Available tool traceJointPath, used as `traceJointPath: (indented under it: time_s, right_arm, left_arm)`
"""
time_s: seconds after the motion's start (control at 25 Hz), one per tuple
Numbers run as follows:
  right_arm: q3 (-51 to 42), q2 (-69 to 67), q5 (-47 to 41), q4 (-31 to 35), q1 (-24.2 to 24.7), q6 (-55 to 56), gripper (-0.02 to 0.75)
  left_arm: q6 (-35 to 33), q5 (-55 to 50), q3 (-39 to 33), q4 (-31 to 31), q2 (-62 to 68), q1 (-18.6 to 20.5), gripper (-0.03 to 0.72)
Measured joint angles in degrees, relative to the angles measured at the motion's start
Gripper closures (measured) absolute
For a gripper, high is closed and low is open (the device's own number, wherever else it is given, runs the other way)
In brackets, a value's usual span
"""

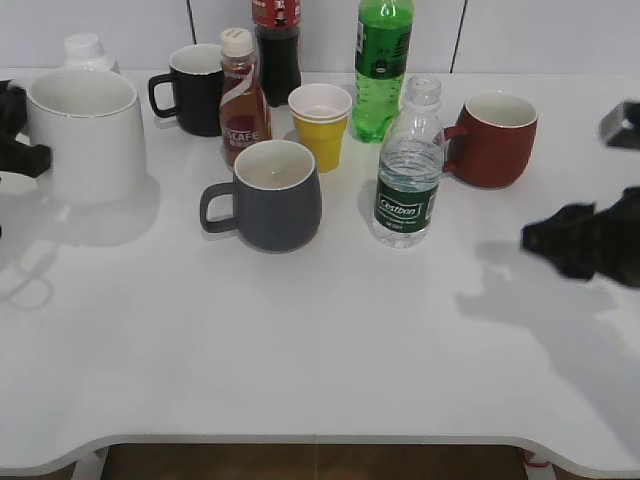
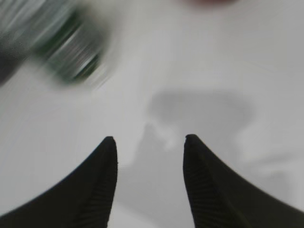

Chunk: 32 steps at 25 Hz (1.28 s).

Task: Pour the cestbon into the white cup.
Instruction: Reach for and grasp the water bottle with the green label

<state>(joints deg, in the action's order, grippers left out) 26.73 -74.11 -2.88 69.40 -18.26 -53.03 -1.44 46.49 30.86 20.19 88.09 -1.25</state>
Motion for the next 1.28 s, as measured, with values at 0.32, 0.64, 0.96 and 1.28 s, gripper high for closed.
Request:
traceJointPath:
  time_s: [0.32, 0.64, 0.96, 1.28]
  right_arm:
    - [-2.0, -0.1, 29.8, -41.8, -7.0, 35.8, 0.388]
    - [-4.2, -13.8, 46.6, -74.4, -7.0, 60.1, 0.133]
    - [1.6, -24.6, 50.7, -74.8, -7.0, 60.6, 0.077]
    - [11.8, -34.0, 50.9, -78.1, -7.0, 64.5, 0.119]
  left_arm:
    - [0.0, -0.3, 0.0, 0.0, 0.0, 0.0, 0.652]
    - [0.0, -0.3, 0.0, 0.0, 0.0, 0.0, 0.652]
    - [0.0, -0.5, 0.0, 1.2, 0.0, 0.0, 0.652]
    - [4.9, -1.6, 0.0, 6.2, -0.1, -0.1, 0.652]
